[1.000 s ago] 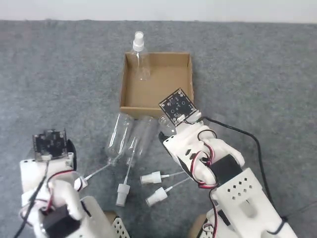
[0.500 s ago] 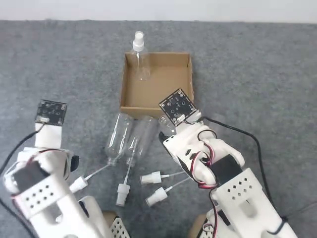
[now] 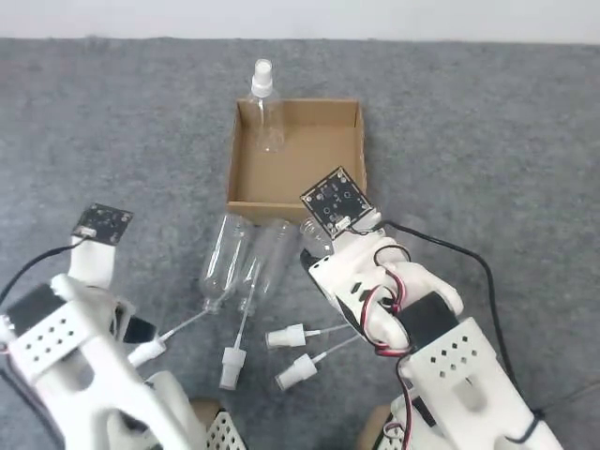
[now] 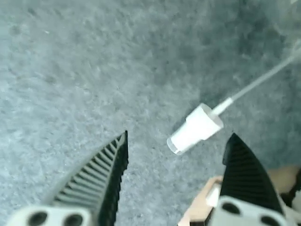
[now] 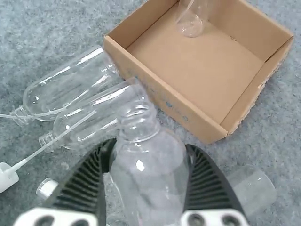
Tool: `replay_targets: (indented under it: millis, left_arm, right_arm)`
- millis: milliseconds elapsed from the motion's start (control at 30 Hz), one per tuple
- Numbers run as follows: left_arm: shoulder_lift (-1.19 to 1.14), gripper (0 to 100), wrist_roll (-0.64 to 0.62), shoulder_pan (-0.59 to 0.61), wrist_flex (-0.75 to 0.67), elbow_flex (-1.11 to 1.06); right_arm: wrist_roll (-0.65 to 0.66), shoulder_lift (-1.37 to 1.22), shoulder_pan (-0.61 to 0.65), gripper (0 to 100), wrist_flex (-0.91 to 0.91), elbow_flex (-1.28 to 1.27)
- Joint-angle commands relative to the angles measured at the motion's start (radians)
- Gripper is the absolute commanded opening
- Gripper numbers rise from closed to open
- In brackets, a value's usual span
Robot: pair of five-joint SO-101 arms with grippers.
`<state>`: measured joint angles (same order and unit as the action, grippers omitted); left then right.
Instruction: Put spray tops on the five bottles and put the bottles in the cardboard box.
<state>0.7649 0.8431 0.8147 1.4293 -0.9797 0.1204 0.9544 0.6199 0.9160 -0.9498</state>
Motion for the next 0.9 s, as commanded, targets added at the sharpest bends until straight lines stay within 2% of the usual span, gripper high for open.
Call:
replay_targets:
  millis: [0,433,633,867]
  left_arm:
    - [-0.081,30,0.075,0.026,0.005,0.056]
    - [-0.281,30,0.209,0.097,-0.012,0.056]
    - [-0.376,30,0.204,0.120,-0.143,0.045]
    - [-0.471,30,0.203,0.121,-0.226,0.047]
  right_arm:
    - [-0.003,0.025,-0.015,3.7,-0.022,0.008]
    - [0.000,0.025,-0.015,3.7,-0.022,0.008]
    - [0.000,0.025,-0.015,3.7,-0.022,0.008]
    - [0.000,0.025,-0.015,3.8,-0.022,0.008]
